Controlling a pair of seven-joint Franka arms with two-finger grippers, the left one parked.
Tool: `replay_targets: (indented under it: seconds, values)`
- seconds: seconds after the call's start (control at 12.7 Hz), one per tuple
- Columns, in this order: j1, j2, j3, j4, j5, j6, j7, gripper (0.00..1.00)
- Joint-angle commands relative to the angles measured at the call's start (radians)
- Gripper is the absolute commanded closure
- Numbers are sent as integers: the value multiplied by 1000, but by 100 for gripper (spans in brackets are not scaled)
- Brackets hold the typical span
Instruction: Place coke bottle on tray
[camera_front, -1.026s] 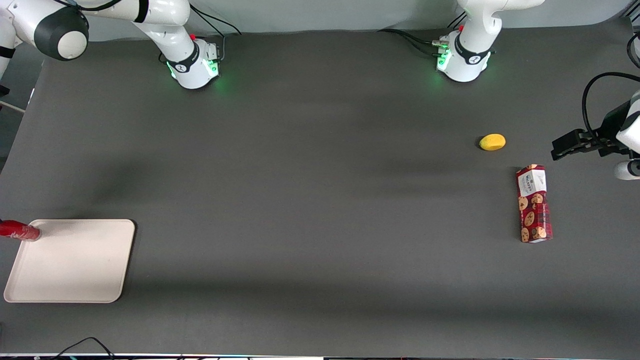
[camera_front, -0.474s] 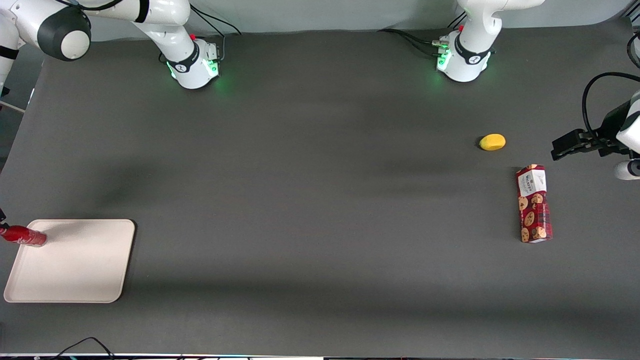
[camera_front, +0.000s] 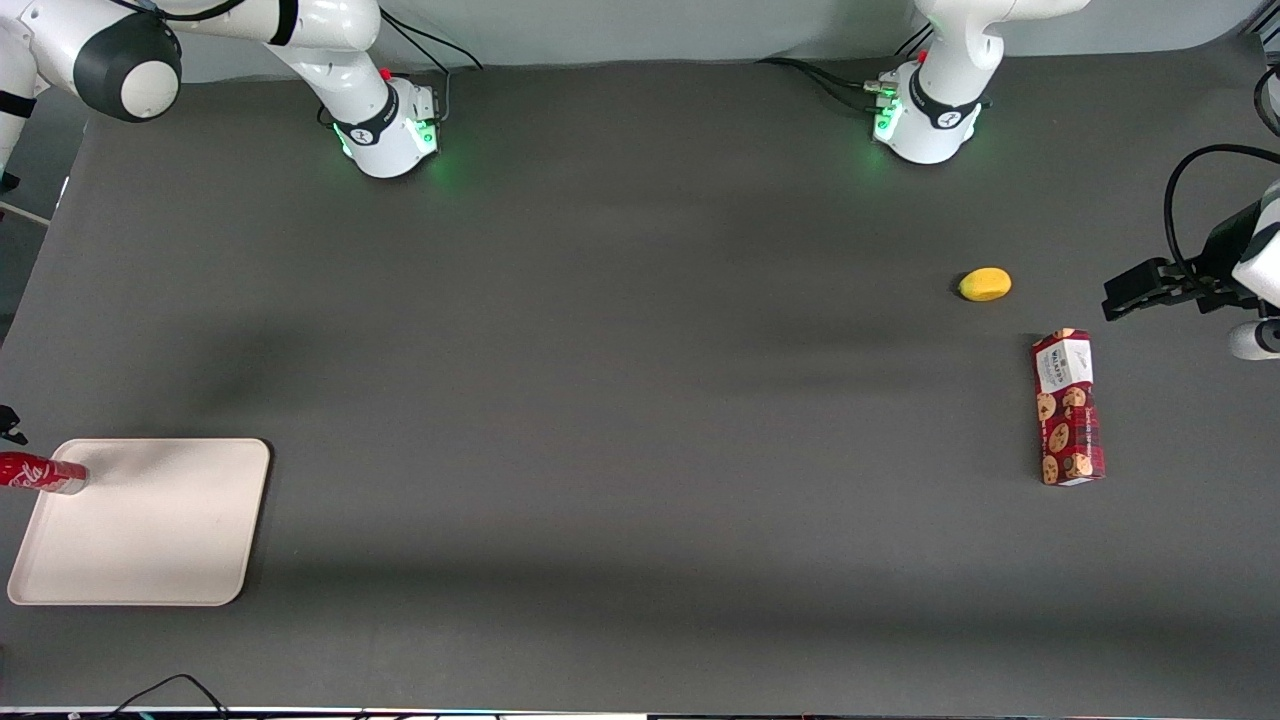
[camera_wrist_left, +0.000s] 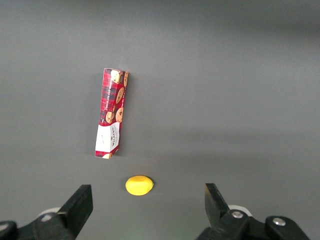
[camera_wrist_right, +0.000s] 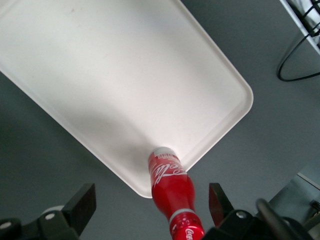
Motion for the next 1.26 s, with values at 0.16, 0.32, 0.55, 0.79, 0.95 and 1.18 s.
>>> replay_targets:
  seconds: [0.16,0.32,0.55,0.79,0.95,1.18]
  values:
    - [122,-130,-7,-1,-53,-161,196,0]
    - [161,-204,-6,-2,-70,-269,316,0]
    - [269,-315,-6,-17,-122,-370,506,0]
    - [375,-478,15,-89,-177,-470,782,0]
    - [351,-605,176,-160,-278,-516,978,0]
    - [328,-817,363,-353,-294,-565,1284,0]
